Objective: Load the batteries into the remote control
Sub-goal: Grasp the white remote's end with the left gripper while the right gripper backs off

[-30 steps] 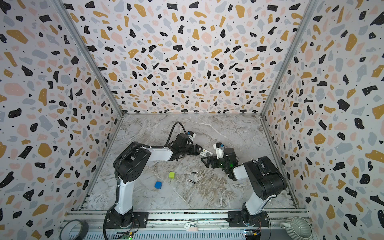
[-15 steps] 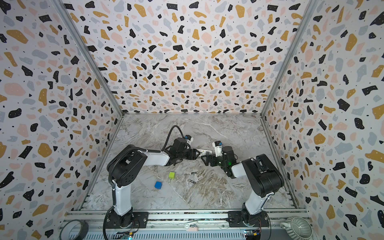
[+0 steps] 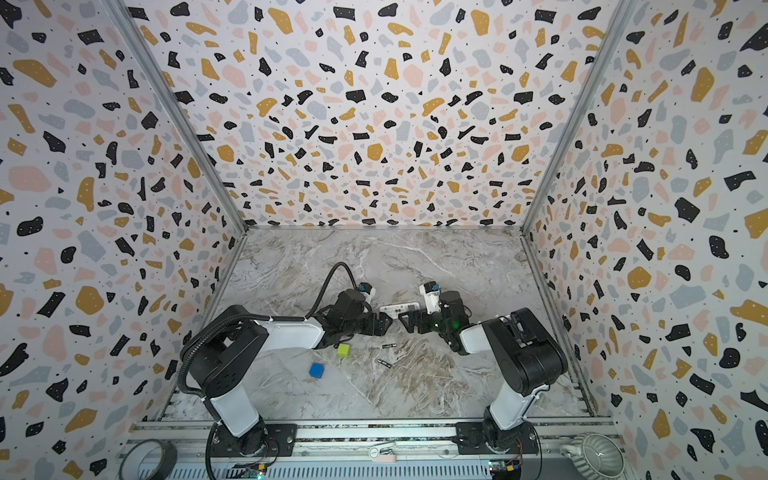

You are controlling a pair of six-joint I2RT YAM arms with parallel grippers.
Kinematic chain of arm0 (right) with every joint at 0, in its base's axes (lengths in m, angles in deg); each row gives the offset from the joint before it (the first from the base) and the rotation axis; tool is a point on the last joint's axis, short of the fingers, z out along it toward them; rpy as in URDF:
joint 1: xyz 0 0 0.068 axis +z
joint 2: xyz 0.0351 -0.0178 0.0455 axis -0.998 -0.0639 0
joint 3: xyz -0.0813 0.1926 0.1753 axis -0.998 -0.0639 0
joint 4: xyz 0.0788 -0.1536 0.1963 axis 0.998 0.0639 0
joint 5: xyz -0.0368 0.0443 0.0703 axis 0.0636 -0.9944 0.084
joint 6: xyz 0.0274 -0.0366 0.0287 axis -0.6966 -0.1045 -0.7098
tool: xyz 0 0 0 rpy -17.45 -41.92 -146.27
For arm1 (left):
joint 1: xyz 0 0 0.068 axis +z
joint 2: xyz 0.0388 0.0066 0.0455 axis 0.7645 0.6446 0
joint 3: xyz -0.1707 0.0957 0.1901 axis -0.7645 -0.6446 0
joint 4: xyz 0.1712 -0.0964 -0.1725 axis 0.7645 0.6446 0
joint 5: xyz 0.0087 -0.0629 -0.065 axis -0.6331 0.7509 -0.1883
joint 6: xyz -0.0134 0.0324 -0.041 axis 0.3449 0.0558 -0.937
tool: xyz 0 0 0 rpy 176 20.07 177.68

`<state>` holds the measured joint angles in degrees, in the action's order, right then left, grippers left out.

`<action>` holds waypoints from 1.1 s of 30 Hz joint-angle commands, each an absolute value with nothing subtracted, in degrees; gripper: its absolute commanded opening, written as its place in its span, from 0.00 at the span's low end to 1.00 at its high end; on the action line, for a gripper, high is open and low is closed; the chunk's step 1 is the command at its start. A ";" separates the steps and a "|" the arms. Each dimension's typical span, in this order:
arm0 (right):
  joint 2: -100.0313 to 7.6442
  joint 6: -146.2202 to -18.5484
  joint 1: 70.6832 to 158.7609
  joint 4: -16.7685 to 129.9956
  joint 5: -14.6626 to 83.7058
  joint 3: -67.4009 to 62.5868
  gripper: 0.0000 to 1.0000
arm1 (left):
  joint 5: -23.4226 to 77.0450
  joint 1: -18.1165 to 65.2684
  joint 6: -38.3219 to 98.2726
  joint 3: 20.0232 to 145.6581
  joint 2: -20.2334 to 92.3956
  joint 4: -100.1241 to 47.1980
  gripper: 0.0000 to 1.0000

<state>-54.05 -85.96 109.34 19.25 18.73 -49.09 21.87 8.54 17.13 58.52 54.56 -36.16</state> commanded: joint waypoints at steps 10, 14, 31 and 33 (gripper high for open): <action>-34.07 -84.89 97.68 26.05 14.31 -55.02 0.99 | 13.05 3.23 43.00 83.01 58.33 -5.36 0.99; -31.94 -85.25 94.49 25.76 14.38 -57.03 0.99 | 15.42 2.50 46.97 91.33 64.39 -2.06 0.99; -31.15 -87.54 87.83 21.26 11.35 -60.99 1.00 | 13.87 -0.10 57.40 114.90 84.64 11.60 0.91; -30.68 -87.54 87.68 21.30 11.43 -61.16 1.00 | 13.04 -0.13 57.78 115.88 85.68 12.21 0.89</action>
